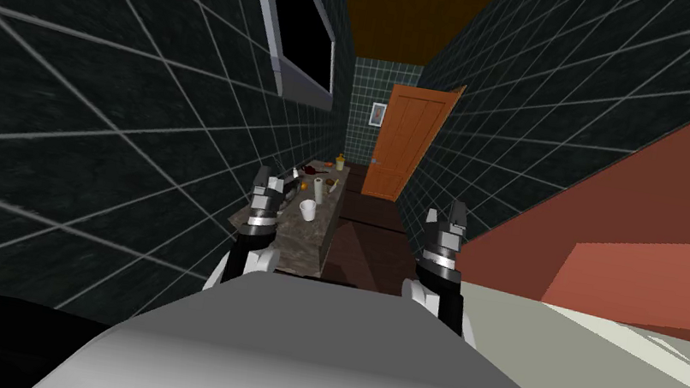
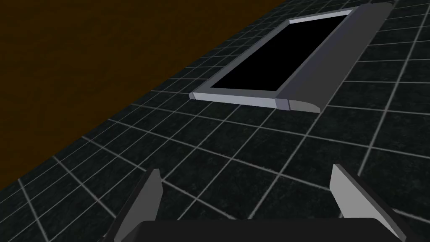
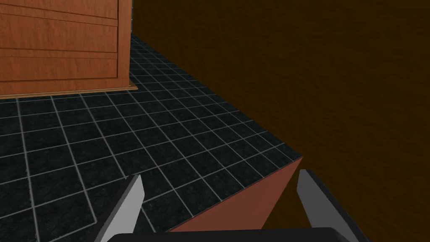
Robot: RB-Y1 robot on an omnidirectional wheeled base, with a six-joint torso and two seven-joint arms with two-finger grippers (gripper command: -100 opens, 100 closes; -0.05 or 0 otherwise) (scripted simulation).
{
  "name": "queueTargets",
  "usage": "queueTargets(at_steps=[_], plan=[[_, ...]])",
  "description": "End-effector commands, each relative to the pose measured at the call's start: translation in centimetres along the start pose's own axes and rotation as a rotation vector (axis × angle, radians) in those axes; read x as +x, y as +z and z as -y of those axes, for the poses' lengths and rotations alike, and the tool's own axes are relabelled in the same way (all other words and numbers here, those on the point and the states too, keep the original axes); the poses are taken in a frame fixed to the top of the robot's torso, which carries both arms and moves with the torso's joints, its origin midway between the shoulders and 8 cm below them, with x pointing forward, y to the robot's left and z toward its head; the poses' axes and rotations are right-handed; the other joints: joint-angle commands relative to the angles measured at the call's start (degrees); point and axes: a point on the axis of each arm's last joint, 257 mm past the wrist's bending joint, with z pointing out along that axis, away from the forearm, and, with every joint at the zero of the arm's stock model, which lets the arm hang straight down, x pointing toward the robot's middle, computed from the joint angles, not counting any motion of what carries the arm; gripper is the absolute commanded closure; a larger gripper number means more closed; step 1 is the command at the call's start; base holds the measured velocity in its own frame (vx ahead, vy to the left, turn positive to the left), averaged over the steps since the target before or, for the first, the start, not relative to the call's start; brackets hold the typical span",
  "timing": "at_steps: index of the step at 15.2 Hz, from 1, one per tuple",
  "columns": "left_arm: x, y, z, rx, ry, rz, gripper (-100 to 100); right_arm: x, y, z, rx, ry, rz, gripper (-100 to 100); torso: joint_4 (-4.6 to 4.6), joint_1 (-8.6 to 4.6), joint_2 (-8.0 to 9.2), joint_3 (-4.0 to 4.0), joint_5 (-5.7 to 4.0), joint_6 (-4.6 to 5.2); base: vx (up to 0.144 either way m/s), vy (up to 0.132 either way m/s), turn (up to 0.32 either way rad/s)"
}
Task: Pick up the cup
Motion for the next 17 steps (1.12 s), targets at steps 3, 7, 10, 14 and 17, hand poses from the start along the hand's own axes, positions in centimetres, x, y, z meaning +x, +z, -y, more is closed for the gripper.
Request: queueTargets(at_steps=[3,7,10,14,17], plan=[[0.6,-1.3,-1.6,-0.038,0.016,-0.061,-100,0.0,0.0,0.0,0.0,0.0,0.0,0,0.01,-0.21,0.07,0.03,-0.03,0.0,-0.022,-0.07,-0.01],[0.9,-4.8,-5.3,-0.138,0.023,-0.139,-100,0.0,0.0,0.0,0.0,0.0,0.0,0,0.02,-0.51,0.1,0.06,-0.1,0.0,-0.021,-0.133,-0.012],[1.0,-6.7,-7.0,-0.186,0.028,-0.177,-100,0.0,0.0,0.0,0.0,0.0,0.0,0,0.02,-0.72,0.13,0.07,-0.15,0.0,-0.017,-0.162,-0.008],[0.5,-11.1,-10.2,-0.299,0.025,-0.233,-100,0.0,0.0,0.0,0.0,0.0,0.0,0,-0.01,-0.62,0.0,0.0,-0.13,-0.01,0.014,-0.144,-0.018],[-0.3,-16.3,-13.1,-0.419,0.017,-0.285,-100,0.0,0.0,0.0,0.0,0.0,0.0,0,-0.03,-0.64,-0.15,-0.08,-0.15,0.0,0.047,-0.147,0.003]])
